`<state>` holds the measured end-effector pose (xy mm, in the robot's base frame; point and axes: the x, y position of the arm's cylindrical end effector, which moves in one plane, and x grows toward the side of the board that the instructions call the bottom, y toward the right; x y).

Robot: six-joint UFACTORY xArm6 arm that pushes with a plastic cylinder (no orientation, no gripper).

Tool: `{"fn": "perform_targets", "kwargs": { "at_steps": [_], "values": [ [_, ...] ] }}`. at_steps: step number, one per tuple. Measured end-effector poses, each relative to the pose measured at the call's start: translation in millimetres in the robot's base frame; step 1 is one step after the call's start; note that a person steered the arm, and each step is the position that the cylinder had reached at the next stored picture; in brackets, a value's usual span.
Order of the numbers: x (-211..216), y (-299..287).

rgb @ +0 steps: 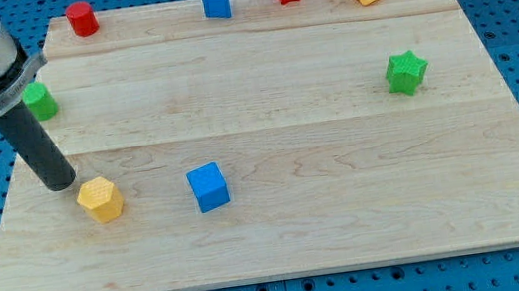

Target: Push the red star into the blue triangle

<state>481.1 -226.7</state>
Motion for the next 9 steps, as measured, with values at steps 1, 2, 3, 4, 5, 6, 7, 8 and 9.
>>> {"fn": "perform_targets", "kwargs": {
  "at_steps": [1, 2, 3, 4, 5, 6, 7, 8, 9],
  "values": [
    [-7, 21],
    [-25, 44],
    [-12, 84],
    [46, 104],
    [41, 49],
    [9, 79],
    [17, 39],
    [19, 48],
    [-76, 117]
  ]
}}
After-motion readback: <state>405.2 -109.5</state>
